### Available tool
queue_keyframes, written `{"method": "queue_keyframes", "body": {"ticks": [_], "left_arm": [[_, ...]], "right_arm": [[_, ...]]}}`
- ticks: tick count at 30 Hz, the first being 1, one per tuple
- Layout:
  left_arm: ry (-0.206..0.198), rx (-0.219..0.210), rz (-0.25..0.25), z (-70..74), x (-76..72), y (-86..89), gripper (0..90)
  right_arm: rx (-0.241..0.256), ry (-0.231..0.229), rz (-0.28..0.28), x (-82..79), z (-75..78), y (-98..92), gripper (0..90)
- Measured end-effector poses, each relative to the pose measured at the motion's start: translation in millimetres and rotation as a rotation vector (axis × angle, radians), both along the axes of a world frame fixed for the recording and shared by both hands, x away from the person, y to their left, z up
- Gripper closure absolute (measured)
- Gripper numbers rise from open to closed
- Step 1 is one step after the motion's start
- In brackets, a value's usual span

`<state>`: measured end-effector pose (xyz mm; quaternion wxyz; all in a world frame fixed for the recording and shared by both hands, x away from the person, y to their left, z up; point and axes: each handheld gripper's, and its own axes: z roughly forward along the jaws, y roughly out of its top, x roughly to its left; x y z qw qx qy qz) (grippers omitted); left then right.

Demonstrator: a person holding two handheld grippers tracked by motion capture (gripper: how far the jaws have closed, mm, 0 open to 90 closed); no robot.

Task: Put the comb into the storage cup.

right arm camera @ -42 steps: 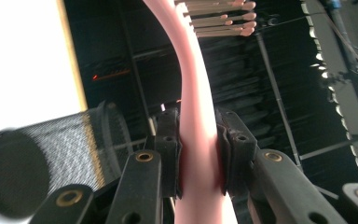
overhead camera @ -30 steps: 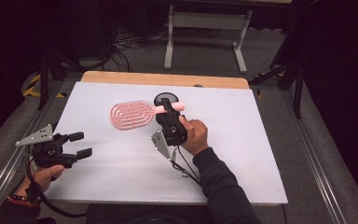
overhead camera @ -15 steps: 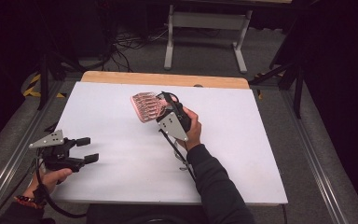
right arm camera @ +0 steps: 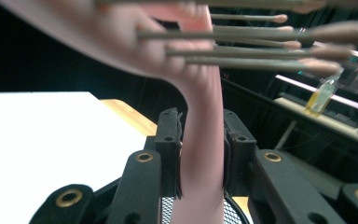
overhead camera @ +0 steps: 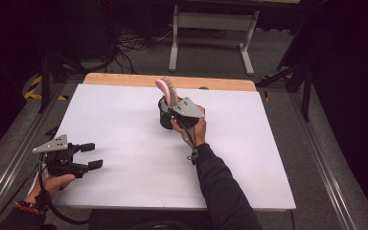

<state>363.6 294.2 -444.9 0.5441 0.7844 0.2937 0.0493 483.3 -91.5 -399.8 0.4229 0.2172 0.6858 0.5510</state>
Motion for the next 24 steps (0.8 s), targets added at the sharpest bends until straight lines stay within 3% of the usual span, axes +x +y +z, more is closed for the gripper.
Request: {"method": "queue_keyframes", "body": {"ticks": [5, 9, 16, 19, 22, 24], "left_arm": [[0.003, 0.002, -0.004, -1.6, 0.5, -1.0, 16.9], [0.002, 0.002, -0.009, -2.6, 0.7, -0.6, 16.9], [-0.025, 0.007, -0.009, -3.1, -0.7, -1.4, 16.9], [-0.127, 0.01, 0.024, -1.4, -6.4, -0.9, 17.2], [-0.228, 0.044, 0.041, 0.2, -12.8, -3.1, 17.2], [-0.245, 0.041, 0.044, 0.5, -14.1, -4.0, 16.4]], "right_arm": [[0.032, 0.055, 0.019, 13.0, 2.4, -3.1, 72.3], [0.039, 0.072, 0.017, 19.9, 1.7, -3.2, 72.3], [0.047, 0.129, 0.014, 32.1, -3.3, -2.7, 72.4], [0.068, 0.162, 0.006, 35.5, -4.9, -3.7, 72.4], [0.058, 0.18, 0.003, 38.1, -6.9, -4.4, 72.4], [0.054, 0.184, -0.003, 38.9, -7.7, -5.1, 72.4]]}}
